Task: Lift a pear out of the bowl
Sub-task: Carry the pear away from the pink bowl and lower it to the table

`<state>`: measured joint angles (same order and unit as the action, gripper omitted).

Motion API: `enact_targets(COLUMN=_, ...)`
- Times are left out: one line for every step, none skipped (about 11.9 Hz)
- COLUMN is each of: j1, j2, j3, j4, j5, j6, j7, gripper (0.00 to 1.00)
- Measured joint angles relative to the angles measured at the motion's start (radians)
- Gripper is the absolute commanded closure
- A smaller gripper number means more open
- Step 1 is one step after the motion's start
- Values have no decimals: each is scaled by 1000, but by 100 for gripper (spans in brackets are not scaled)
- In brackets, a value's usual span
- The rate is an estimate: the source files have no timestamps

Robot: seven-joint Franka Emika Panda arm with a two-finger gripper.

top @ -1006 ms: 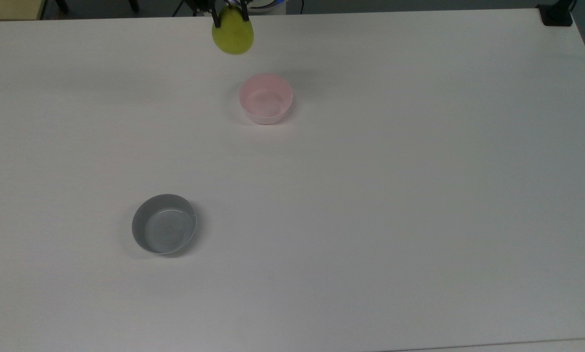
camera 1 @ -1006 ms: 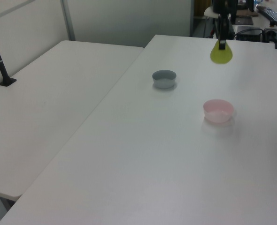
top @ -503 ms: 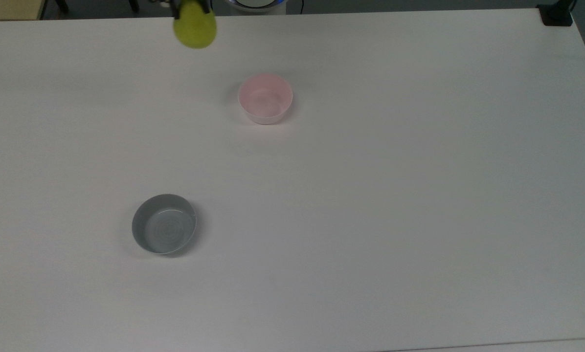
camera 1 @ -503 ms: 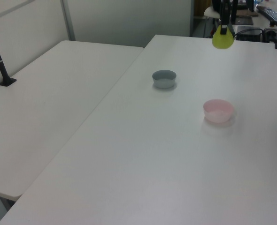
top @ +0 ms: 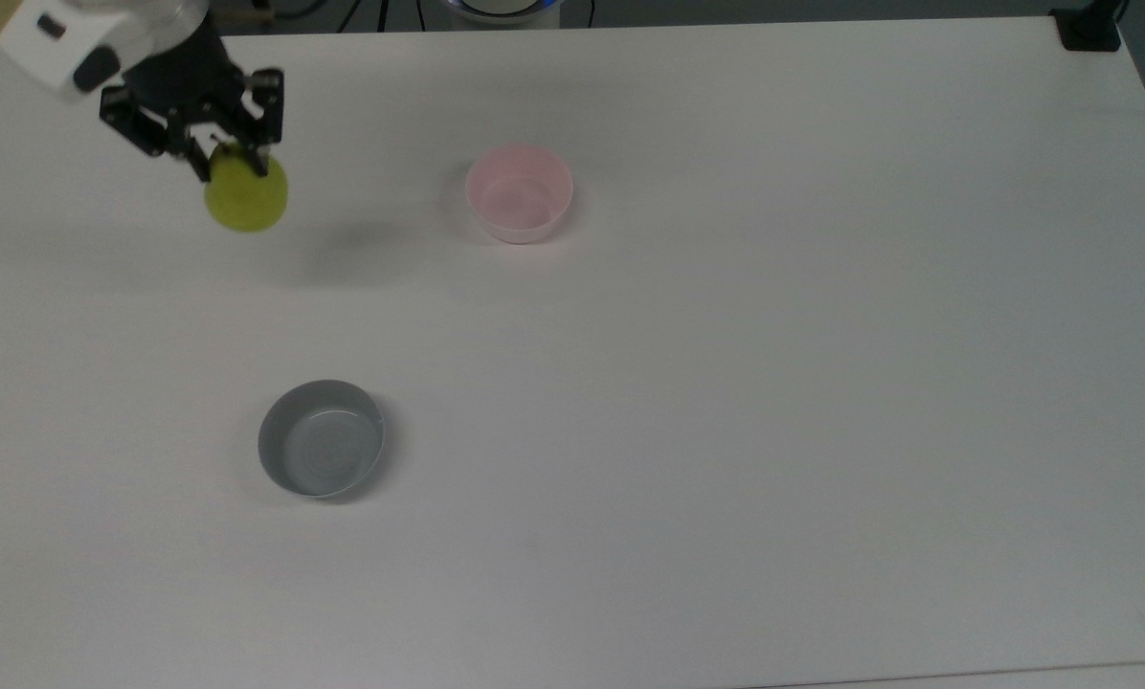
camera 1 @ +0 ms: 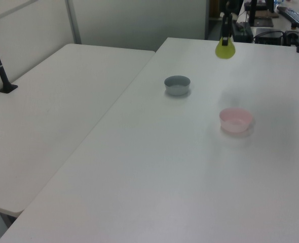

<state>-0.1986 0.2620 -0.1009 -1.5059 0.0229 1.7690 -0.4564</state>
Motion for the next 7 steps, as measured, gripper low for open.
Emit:
enact_targets(j1=-19, j2=36, j3=0, j4=3, j5=0, j6=36, j7=-10, gripper=100)
enact_targets(j1=-36, j2=70, j3=0, j4=4, j5=-1, j6=68, j7=-21, gripper=100)
enact_targets(j1=-51, j2=95, j3=-1, j4=5, j5=-1, j6=93, j7=-41, gripper=100)
enact_targets(j1=-65, j2=115, j3=-1, j4=6, j5=0, j6=103, j7=-68, gripper=100)
enact_targets(j1=-78, j2=131, j3=-1, j4=6, j5=0, j6=103, j7=-85, gripper=100)
enact_targets(j1=-89, j2=151, j3=-1, j4=5, j5=0, j6=104, j7=-92, gripper=100)
enact_targets(j1=-94, j2=175, j3=-1, j4=5, j5=0, j6=129, j7=-93, gripper=100)
